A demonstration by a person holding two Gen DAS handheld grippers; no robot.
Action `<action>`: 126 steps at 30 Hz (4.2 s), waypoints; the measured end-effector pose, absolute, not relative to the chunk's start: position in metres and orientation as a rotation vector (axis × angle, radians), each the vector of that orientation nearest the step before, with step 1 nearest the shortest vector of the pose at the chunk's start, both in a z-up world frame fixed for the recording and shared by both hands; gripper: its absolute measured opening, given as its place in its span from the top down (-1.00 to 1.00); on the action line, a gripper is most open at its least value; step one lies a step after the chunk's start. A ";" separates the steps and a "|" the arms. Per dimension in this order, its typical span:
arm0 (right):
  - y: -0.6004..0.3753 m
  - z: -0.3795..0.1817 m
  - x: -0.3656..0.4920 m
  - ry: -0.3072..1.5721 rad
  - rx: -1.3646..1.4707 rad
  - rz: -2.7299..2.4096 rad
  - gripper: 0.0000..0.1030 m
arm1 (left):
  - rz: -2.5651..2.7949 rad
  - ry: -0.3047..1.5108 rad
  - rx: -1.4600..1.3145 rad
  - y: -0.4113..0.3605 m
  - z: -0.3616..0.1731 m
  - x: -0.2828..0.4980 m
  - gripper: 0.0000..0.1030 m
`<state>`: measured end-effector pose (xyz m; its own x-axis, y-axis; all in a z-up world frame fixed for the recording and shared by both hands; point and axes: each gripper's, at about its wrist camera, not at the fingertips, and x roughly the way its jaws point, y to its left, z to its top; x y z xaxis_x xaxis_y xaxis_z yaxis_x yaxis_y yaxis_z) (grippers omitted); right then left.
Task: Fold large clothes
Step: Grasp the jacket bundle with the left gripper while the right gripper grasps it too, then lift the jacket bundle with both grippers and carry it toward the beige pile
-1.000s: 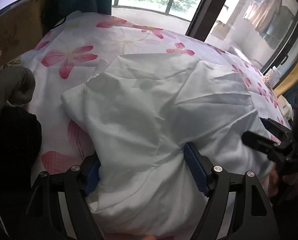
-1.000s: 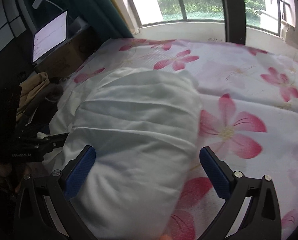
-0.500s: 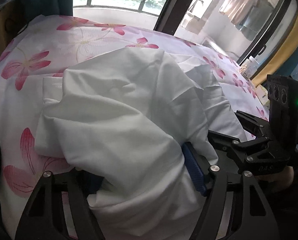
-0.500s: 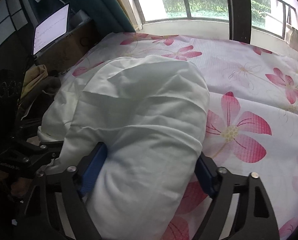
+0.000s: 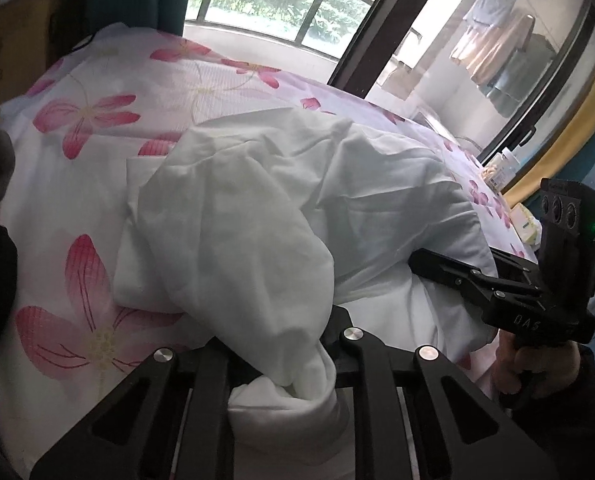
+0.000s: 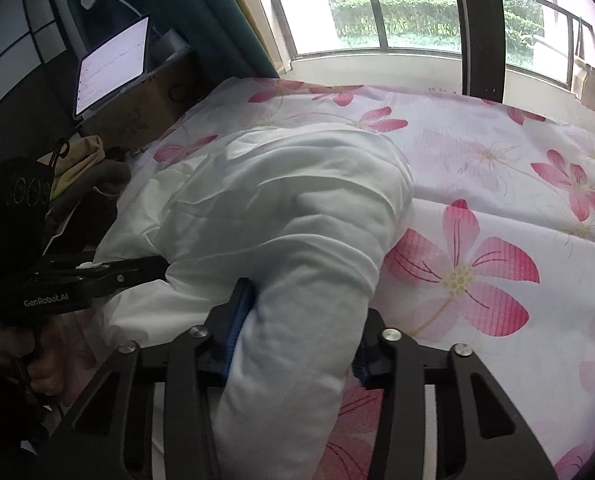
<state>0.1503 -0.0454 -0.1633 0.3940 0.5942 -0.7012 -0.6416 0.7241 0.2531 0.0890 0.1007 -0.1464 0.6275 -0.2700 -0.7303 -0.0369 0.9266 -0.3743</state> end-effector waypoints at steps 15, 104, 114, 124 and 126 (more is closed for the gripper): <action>-0.041 -0.171 0.151 0.926 0.031 0.856 -0.59 | -0.080 0.883 -0.363 0.113 -0.146 0.075 0.68; 0.017 -0.047 -0.011 0.513 -0.035 1.029 0.58 | 0.011 0.533 -0.189 0.137 -0.016 -0.083 0.78; 0.025 -0.077 -0.011 0.598 -0.016 1.005 0.58 | 0.008 0.602 -0.190 0.140 -0.041 -0.081 0.77; 0.028 -0.114 -0.003 0.711 -0.010 0.953 0.56 | 0.006 0.688 -0.197 0.143 -0.079 -0.068 0.77; 0.028 -0.123 0.001 0.746 -0.006 0.937 0.53 | 0.016 0.703 -0.182 0.143 -0.084 -0.067 0.77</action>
